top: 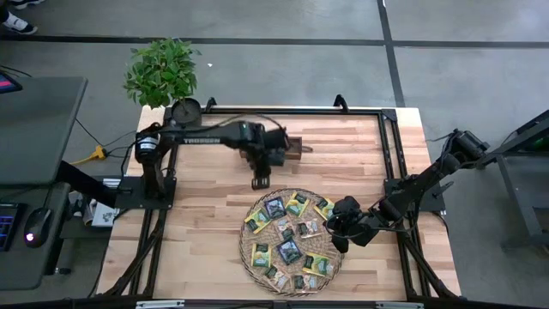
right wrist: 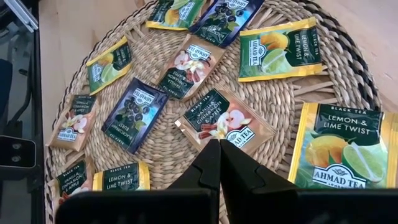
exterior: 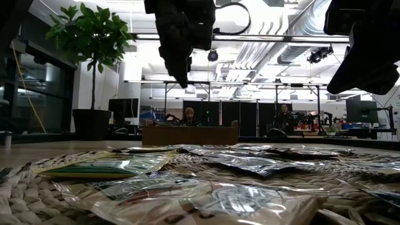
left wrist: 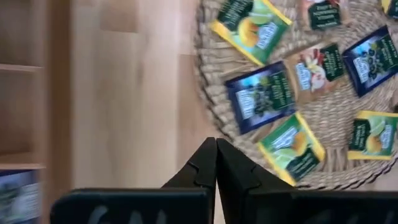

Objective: Pick & Place Tea
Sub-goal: Put the purple tea bag in the left section of the wooden organizer

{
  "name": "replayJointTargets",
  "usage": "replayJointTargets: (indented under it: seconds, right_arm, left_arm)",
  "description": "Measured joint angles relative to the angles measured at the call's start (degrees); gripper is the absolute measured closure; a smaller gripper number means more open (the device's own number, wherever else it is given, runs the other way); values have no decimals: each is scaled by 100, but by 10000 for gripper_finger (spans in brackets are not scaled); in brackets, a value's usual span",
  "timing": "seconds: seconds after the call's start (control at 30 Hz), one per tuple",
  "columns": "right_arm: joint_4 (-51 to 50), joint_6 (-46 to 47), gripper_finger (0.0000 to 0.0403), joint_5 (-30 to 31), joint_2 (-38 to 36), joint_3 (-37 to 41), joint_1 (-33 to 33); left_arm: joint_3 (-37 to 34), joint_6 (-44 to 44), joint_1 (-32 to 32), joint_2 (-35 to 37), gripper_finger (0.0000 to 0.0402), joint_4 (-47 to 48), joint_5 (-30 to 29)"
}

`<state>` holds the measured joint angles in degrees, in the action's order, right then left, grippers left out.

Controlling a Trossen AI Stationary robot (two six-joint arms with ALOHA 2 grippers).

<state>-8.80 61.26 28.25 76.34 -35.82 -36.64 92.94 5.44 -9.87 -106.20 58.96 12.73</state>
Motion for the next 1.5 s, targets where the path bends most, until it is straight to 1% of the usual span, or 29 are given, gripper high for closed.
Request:
replayJointTargets:
  seconds: [0.17, 0.33, 0.43, 0.6, 0.67, 0.77, 0.87, 0.97, 1.03, 1.37, 1.5]
  right_arm:
    - [129, 21, 403, 2, 0, 1, 0]
    - [341, 21, 403, 29, 0, -1, 0]
    - [422, 21, 403, 86, 0, 1, 0]
    - [444, 145, 403, 112, 17, -1, 0]
    - [448, 281, 403, 184, 17, -1, 2]
    - [489, 327, 403, 331, 17, -1, 0]
    - [522, 338, 403, 385, 17, -1, 2]
    - [520, 455, 403, 481, 17, -1, 2]
    - [525, 459, 403, 485, 17, -1, 2]
    - [525, 473, 403, 567, 20, -1, 2]
    - [527, 473, 403, 569, 20, -1, 2]
  left_arm:
    - [-657, -456, 358, -1, 401, -679, 16]
    - [-1191, -979, 574, -1, 401, -1519, 200]
    - [-1376, -1277, 697, -1, 401, -1918, 344]
    - [-1581, -1818, 921, -8, 401, -2419, 338]
    - [-1587, -2089, 984, -151, 401, -2649, 341]
    - [-1615, -2332, 1067, -214, 401, -2573, 183]
    - [-1569, -2590, 1106, -278, 401, -2697, -98]
    - [-1613, -2828, 1106, -336, 401, -2549, -309]
    - [-1588, -2895, 1106, -308, 401, -2672, -428]
    - [-1595, -2932, 1101, -315, 401, -2607, -483]
    - [-1602, -2976, 1101, -458, 401, -2548, -549]
